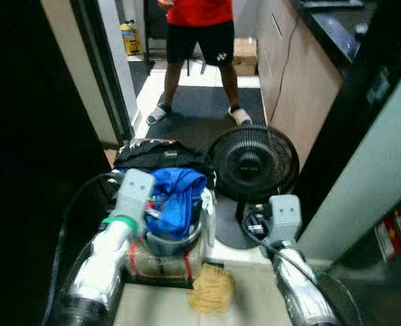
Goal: Clothes washing
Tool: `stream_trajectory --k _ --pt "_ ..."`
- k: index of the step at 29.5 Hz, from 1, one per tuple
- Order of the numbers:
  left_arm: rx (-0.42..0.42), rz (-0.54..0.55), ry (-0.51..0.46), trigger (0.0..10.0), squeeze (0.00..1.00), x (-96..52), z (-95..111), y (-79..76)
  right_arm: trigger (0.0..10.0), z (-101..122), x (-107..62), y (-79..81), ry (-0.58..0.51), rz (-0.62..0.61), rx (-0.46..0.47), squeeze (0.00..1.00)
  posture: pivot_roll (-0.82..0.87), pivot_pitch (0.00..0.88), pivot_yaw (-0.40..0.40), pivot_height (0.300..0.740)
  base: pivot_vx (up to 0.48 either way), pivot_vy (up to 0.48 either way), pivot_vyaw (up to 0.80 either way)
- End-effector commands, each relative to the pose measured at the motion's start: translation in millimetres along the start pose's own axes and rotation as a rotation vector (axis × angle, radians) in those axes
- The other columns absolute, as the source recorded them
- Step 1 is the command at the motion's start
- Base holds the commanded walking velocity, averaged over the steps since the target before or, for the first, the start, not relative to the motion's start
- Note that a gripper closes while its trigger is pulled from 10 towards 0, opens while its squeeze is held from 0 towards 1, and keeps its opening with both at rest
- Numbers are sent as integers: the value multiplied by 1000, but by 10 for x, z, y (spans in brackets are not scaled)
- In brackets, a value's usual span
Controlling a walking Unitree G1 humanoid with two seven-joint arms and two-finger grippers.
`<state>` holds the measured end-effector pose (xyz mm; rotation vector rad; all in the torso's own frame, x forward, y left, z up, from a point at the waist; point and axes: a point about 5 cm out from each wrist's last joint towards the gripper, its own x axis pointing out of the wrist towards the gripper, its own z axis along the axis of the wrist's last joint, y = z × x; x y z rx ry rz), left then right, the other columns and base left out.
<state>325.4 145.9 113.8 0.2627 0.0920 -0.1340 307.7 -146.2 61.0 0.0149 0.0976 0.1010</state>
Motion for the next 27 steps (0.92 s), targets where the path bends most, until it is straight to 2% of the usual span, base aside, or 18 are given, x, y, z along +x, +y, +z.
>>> stream_trajectory --k 1,8,16,24,27 --pt "11 17 26 10000 0 -3 -68 30 10000 15 18 44 -10 8 -1 0 70 10 61 740 409 247 0" --pt "14 8 11 10000 0 27 -41 14 10000 24 20 58 -23 19 -33 0 66 8 68 740 411 246 0" --pt "16 8 5 10000 0 34 -35 18 10000 23 33 60 -29 14 -35 0 66 7 68 740 418 0 772" --pt "14 8 -2 10000 0 52 -35 6 10000 49 52 60 -42 22 -39 0 62 0 64 740 414 153 0" --pt "-8 1 5 10000 0 59 -43 -5 10000 46 52 20 -35 9 -28 0 62 0 64 740 0 0 0"
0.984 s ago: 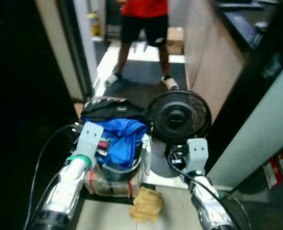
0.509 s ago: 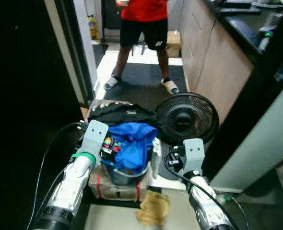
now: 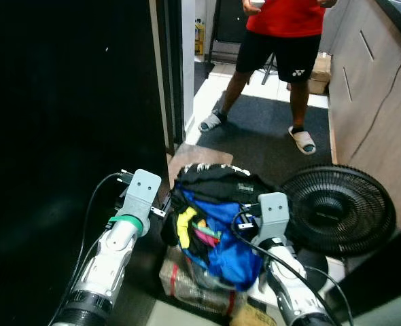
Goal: Clothes washing
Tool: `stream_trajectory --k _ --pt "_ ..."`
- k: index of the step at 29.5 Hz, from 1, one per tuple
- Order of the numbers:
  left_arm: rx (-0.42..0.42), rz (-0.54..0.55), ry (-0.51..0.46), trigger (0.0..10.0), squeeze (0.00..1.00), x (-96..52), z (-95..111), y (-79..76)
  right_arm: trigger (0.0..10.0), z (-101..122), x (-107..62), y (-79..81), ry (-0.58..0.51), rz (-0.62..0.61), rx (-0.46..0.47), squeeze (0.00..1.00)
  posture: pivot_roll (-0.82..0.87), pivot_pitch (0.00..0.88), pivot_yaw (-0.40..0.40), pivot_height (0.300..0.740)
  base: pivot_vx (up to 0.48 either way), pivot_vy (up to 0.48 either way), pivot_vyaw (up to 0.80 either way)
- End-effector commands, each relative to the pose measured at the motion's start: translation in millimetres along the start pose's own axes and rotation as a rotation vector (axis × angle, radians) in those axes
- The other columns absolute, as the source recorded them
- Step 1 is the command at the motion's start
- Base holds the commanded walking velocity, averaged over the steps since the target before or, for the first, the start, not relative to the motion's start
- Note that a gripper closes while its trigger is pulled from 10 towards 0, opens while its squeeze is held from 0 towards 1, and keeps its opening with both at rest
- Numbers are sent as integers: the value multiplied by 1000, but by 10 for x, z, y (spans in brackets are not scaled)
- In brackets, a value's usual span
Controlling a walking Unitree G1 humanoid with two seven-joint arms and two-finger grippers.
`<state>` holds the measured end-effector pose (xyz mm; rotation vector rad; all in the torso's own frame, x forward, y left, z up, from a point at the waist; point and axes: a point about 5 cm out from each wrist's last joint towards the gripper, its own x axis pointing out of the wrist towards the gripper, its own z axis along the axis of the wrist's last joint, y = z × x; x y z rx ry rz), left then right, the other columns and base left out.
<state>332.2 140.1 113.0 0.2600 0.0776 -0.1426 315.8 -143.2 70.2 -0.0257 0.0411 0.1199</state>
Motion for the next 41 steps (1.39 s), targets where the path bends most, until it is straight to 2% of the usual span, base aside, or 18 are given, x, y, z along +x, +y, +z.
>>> stream_trajectory --k 1,15,22,29,41 --pt "-10 4 20 10000 0 -14 -55 40 10000 -57 -26 -10 23 -12 21 0 62 0 64 740 0 0 0" --pt "3 -12 20 10000 0 39 -46 -19 10000 -76 -37 -62 23 -28 17 0 42 0 70 740 0 0 -800" --pt "27 -41 41 10000 0 36 -93 -68 10000 -93 -52 -70 25 -28 -4 0 48 11 71 740 0 0 0" --pt "42 -52 63 10000 0 11 -168 -105 10000 -88 -42 -2 21 0 -21 0 51 18 71 740 0 0 0" --pt "43 -47 66 10000 0 -5 -212 -88 10000 -85 -31 79 16 48 -45 0 58 18 64 740 0 0 128"
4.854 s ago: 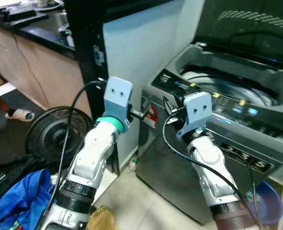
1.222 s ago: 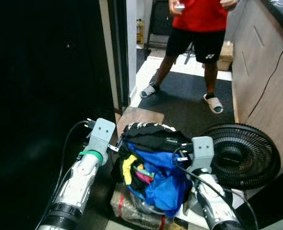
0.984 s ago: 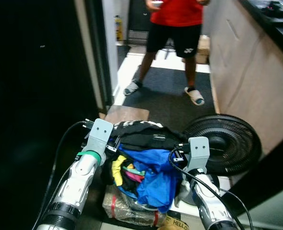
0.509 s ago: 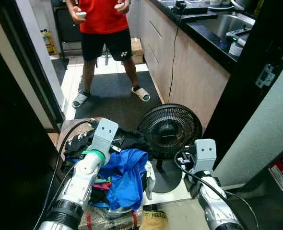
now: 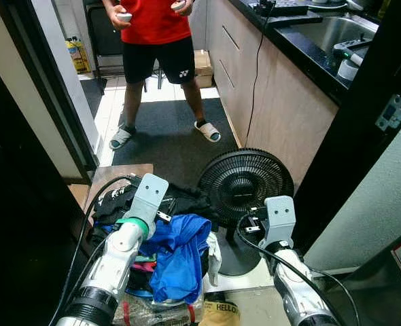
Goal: Clothes washing
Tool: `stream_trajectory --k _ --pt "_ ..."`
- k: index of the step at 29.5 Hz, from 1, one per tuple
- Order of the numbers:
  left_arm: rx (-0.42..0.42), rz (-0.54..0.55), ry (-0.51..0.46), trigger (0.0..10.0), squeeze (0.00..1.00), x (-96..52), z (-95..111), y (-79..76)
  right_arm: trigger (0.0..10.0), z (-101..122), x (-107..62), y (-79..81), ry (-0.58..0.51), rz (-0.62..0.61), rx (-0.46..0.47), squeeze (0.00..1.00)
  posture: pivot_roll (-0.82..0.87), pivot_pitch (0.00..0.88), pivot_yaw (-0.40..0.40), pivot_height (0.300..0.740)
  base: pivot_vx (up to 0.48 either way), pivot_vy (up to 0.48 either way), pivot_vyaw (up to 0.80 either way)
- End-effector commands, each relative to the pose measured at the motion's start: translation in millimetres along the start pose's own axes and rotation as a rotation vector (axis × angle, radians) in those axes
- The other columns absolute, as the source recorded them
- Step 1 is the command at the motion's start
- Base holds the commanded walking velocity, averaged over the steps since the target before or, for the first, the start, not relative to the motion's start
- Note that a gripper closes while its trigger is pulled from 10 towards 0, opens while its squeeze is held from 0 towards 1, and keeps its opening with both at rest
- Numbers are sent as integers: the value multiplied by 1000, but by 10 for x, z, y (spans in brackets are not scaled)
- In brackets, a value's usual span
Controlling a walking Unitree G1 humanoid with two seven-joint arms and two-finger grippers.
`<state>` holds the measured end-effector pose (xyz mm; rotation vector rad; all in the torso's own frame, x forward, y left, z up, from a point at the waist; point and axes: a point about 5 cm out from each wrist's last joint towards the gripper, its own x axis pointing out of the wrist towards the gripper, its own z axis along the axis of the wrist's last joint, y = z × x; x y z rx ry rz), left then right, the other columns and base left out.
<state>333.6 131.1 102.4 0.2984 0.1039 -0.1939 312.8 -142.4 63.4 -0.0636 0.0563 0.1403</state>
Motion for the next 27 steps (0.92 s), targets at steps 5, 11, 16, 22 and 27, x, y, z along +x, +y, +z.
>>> stream_trajectory --k 5,11,16,22,27 --pt "6 9 53 10000 0 -48 -167 18 10000 -15 -6 88 -3 35 -6 0 59 19 61 740 0 0 789" --pt "6 16 64 10000 0 -59 -201 18 10000 -41 -8 134 10 54 -4 0 66 24 51 740 0 0 0" --pt "6 20 77 10000 0 -74 -254 16 10000 -63 -9 184 20 74 -11 0 67 27 45 740 0 0 0" --pt "5 15 80 10000 0 -76 -270 5 10000 -90 -23 208 28 83 -17 0 65 28 46 740 0 0 0" --pt "3 12 78 10000 0 -70 -268 1 10000 -91 -26 202 27 80 -20 0 62 26 50 740 0 0 0"
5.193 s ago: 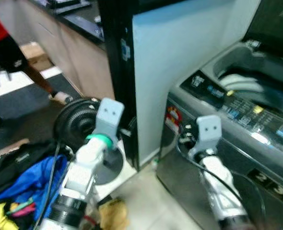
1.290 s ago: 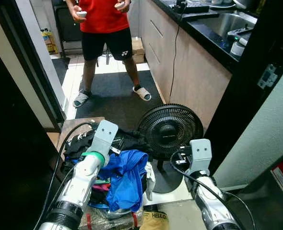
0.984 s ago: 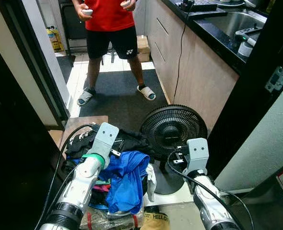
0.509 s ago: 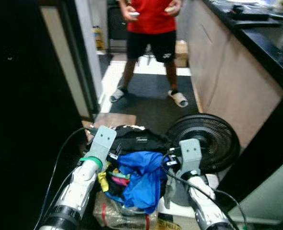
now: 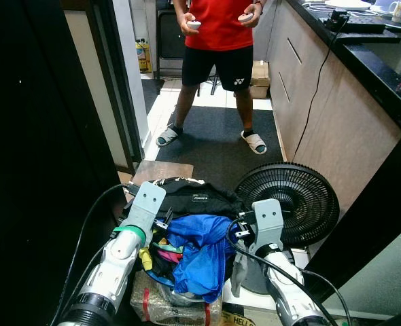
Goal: Clothes washing
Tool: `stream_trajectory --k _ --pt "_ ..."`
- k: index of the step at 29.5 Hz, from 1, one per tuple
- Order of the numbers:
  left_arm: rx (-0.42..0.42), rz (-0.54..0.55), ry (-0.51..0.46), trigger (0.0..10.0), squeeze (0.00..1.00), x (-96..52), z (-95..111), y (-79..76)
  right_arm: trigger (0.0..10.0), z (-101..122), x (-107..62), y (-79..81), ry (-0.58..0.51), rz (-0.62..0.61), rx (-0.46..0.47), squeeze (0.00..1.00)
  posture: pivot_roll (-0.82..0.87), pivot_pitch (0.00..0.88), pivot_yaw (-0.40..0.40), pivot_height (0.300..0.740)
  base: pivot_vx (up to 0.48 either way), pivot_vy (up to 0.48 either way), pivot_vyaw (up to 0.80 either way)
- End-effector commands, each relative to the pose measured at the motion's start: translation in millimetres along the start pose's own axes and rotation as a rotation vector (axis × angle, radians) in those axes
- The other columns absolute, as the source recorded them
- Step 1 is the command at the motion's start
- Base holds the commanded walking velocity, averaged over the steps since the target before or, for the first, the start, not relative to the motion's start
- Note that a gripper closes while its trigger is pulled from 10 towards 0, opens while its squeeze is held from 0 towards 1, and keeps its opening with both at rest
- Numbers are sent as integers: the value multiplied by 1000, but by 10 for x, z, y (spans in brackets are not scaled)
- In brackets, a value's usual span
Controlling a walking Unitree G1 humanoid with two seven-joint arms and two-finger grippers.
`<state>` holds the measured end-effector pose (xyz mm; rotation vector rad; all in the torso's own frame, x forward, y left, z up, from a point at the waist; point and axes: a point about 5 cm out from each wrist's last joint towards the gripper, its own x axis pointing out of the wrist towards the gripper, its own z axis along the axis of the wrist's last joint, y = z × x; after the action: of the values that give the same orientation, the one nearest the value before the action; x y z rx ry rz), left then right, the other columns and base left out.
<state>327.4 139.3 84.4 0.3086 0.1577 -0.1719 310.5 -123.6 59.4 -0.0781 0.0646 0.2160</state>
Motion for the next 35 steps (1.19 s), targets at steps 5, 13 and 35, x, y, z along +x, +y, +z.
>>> stream_trajectory --k 5,13,35 --pt "-6 -4 17 10000 0 -8 -60 -22 10000 -59 -29 0 20 0 -5 0 61 21 50 740 0 0 0" --pt "-40 7 15 10000 0 -3 -48 -10 10000 -64 -25 -14 20 1 -7 0 63 16 48 740 0 0 0" --pt "-44 12 17 10000 0 0 -63 -1 10000 -68 -21 -26 23 1 -7 0 64 20 47 740 0 0 0"
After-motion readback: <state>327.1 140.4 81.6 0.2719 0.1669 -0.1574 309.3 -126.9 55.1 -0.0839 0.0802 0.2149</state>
